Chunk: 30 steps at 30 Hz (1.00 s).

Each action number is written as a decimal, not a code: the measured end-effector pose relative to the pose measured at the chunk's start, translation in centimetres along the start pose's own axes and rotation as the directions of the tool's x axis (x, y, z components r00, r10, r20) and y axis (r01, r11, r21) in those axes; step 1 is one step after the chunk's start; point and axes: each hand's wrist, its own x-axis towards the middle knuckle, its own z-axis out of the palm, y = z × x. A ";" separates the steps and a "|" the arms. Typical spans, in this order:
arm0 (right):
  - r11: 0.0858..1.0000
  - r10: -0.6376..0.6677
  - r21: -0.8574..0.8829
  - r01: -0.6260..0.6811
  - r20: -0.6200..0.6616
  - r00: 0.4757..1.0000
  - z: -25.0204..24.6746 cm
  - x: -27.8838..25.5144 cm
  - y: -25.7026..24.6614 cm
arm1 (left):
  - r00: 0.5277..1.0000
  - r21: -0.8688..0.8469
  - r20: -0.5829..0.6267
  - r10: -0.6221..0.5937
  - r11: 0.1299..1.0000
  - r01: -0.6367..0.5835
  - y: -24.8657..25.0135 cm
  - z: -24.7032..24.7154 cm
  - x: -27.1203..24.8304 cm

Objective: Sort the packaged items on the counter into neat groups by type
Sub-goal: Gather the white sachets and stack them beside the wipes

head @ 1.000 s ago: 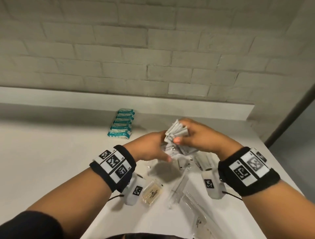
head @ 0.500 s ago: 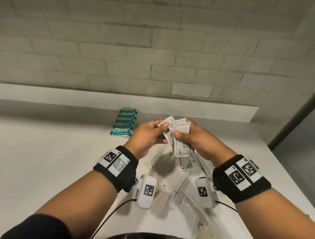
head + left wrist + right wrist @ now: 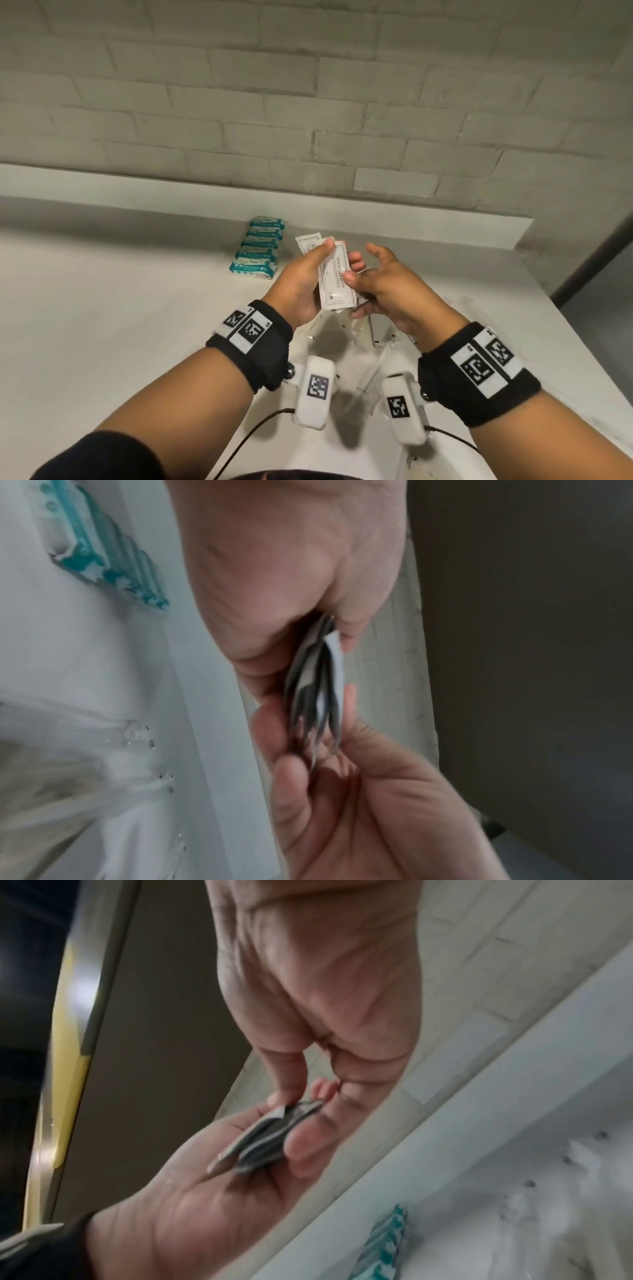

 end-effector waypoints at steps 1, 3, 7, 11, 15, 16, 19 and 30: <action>0.999 -0.004 0.033 0.005 -0.046 0.999 0.1 0.1 0.0 | 1.000 -0.028 0.003 0.006 1.000 -0.006 -0.1 0.1 0.0; 0.997 -0.037 -0.071 0.028 -0.129 0.991 0.7 0.4 0.1 | 1.000 -0.075 -0.001 0.016 0.997 -0.016 -0.4 0.3 0.1; 0.879 -0.198 -0.463 0.116 -0.131 0.972 0.4 0.4 -0.2 | 0.996 -0.016 -0.089 0.001 1.000 -0.003 -0.3 0.3 -0.1; 0.786 -0.204 -0.529 0.320 0.266 0.942 -0.2 -0.3 -0.9 | 0.997 0.082 -0.047 -0.059 0.995 0.063 0.3 -0.3 -0.3; 0.594 -0.232 -0.666 0.451 0.395 0.889 1.3 0.0 -1.4 | 0.988 -0.017 0.101 -0.114 0.993 0.116 0.4 0.4 -0.7; 0.580 -0.264 -0.669 0.465 0.385 0.884 1.3 0.1 -1.7 | 0.988 -0.030 0.106 -0.111 0.993 0.115 0.5 0.4 -0.8; 0.529 -0.251 -0.686 0.500 0.437 0.864 1.1 -0.1 -2.2 | 0.989 0.006 0.098 -0.109 0.994 0.108 0.8 0.2 -1.1; 0.299 -0.308 -0.797 0.524 0.439 0.844 2.0 0.9 -1.2 | 0.989 0.060 -0.014 -0.147 0.987 0.148 0.6 -0.7 -0.2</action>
